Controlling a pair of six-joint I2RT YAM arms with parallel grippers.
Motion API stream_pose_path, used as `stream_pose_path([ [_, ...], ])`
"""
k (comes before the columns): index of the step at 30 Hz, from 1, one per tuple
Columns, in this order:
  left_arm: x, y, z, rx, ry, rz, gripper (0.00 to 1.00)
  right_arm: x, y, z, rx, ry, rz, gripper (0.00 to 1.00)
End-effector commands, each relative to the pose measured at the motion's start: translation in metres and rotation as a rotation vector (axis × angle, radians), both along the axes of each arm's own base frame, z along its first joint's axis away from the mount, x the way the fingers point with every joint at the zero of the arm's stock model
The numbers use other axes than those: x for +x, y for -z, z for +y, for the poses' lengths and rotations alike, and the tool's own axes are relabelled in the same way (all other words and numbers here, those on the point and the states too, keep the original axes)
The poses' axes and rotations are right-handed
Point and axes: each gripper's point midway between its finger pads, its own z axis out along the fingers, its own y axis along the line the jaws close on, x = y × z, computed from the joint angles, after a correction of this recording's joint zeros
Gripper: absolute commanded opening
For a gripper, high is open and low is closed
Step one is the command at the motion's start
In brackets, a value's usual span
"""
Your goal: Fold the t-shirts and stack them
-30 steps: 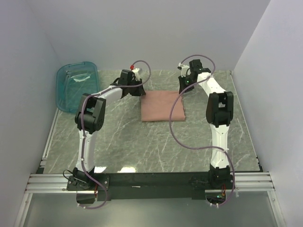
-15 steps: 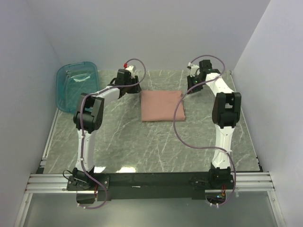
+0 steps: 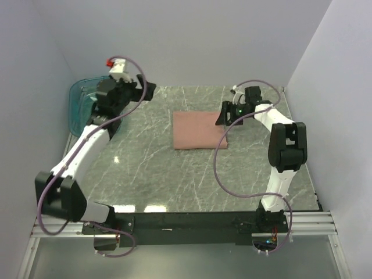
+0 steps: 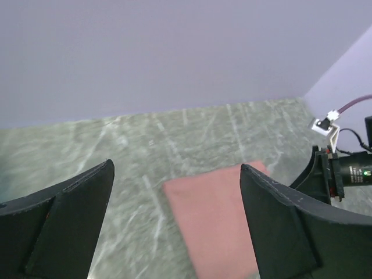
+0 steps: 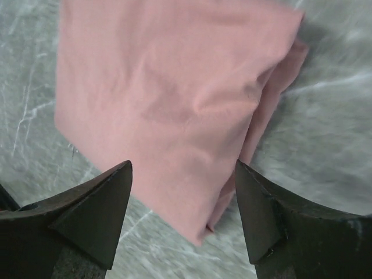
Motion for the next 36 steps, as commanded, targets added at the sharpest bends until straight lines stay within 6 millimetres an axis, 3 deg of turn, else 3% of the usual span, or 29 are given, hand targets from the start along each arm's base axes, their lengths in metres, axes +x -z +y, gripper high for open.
stream_pose_path([
  [1, -0.028, 0.049, 0.023, 0.023, -0.019, 0.155, 0.95, 0.010, 0.022, 0.007, 0.012, 0.105, 0.055, 0.78],
  [2, -0.042, 0.038, 0.026, 0.032, -0.019, 0.123, 0.95, 0.009, 0.026, 0.010, 0.001, 0.105, 0.061, 0.78],
  [3, -0.049, 0.041, 0.029, 0.043, -0.021, 0.127, 0.95, 0.008, 0.030, 0.013, -0.014, 0.098, 0.065, 0.78],
  [4, -0.060, 0.060, 0.033, 0.066, -0.024, 0.174, 0.95, 0.007, 0.038, 0.013, -0.052, 0.110, 0.079, 0.78],
  [5, -0.071, 0.053, 0.037, 0.082, -0.027, 0.150, 0.95, 0.007, 0.040, 0.016, -0.073, 0.107, 0.077, 0.78],
  [7, -0.086, 0.075, 0.047, 0.121, -0.053, 0.202, 0.95, 0.006, 0.046, 0.012, -0.120, 0.129, 0.084, 0.77],
  [9, -0.102, 0.072, 0.053, 0.143, -0.060, 0.176, 0.95, 0.008, 0.048, 0.005, -0.160, 0.152, 0.072, 0.77],
  [10, -0.109, 0.084, 0.055, 0.153, -0.065, 0.194, 0.95, 0.009, 0.044, 0.001, -0.175, 0.157, 0.056, 0.77],
  [11, -0.118, 0.077, 0.057, 0.150, -0.067, 0.165, 0.96, 0.007, 0.048, -0.006, -0.212, 0.167, 0.052, 0.77],
  [13, -0.127, 0.088, 0.060, 0.149, -0.069, 0.168, 0.97, 0.003, 0.050, -0.008, -0.224, 0.170, 0.058, 0.76],
  [19, -0.143, 0.083, 0.061, 0.128, -0.062, 0.133, 0.98, -0.009, 0.061, 0.005, -0.154, 0.121, 0.142, 0.73],
  [22, -0.144, 0.083, 0.059, 0.122, -0.052, 0.138, 0.98, -0.013, 0.061, 0.011, -0.110, 0.100, 0.173, 0.64],
  [25, -0.144, 0.086, 0.057, 0.121, -0.039, 0.151, 0.98, -0.013, 0.060, 0.010, -0.078, 0.084, 0.199, 0.44],
  [26, -0.143, 0.086, 0.056, 0.122, -0.036, 0.152, 0.98, -0.012, 0.059, 0.009, -0.068, 0.081, 0.202, 0.31],
  [28, -0.143, 0.087, 0.055, 0.121, -0.033, 0.152, 0.98, -0.012, 0.059, 0.004, -0.049, 0.079, 0.212, 0.18],
  [29, -0.144, 0.086, 0.055, 0.120, -0.033, 0.151, 0.98, -0.009, 0.059, -0.007, -0.040, 0.100, 0.215, 0.06],
  [32, -0.144, 0.086, 0.056, 0.121, -0.033, 0.149, 0.98, -0.006, 0.056, -0.031, -0.021, 0.127, 0.232, 0.00],
  [36, -0.145, 0.085, 0.055, 0.120, -0.027, 0.145, 0.98, -0.005, 0.055, -0.085, -0.059, 0.164, 0.256, 0.00],
])
